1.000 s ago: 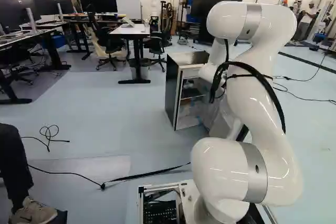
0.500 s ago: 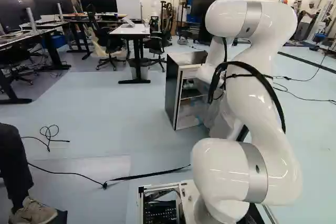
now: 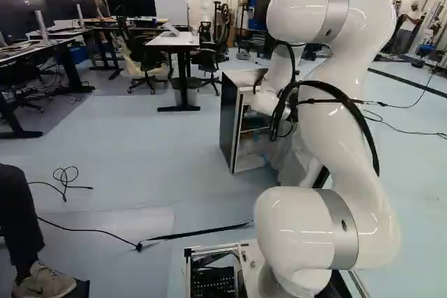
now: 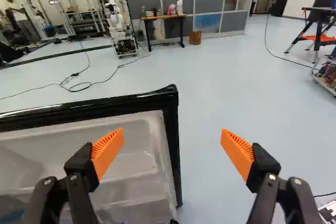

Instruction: Open the fridge door

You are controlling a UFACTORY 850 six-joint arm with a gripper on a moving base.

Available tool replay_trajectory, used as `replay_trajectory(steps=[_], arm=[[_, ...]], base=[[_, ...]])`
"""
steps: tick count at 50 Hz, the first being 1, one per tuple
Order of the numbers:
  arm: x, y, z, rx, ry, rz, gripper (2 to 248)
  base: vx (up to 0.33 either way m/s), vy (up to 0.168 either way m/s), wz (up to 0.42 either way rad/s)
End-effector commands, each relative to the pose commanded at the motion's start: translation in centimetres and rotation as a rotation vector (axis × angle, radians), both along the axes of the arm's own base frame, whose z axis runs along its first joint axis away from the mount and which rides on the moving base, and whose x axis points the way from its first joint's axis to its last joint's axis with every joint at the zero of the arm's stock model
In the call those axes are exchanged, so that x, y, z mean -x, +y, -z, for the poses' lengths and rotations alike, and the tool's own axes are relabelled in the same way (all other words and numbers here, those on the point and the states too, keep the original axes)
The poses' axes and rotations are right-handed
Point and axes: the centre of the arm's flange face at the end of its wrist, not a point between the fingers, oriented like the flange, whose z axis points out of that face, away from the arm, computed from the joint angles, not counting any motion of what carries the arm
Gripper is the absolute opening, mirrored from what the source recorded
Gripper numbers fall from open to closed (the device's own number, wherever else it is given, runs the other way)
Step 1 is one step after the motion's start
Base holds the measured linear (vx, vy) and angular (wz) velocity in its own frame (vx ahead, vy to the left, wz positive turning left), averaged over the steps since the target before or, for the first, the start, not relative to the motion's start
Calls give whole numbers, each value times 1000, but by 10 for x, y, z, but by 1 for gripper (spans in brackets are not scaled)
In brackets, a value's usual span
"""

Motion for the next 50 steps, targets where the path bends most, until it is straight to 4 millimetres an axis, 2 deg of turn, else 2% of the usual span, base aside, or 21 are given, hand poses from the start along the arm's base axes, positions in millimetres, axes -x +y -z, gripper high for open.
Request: replay_trajectory(steps=[40,50], arm=[[38,82,-6,49,96,-384,247],[45,92,-6,51,105,-416,247]], base=[[0,0,0],[0,0,0]])
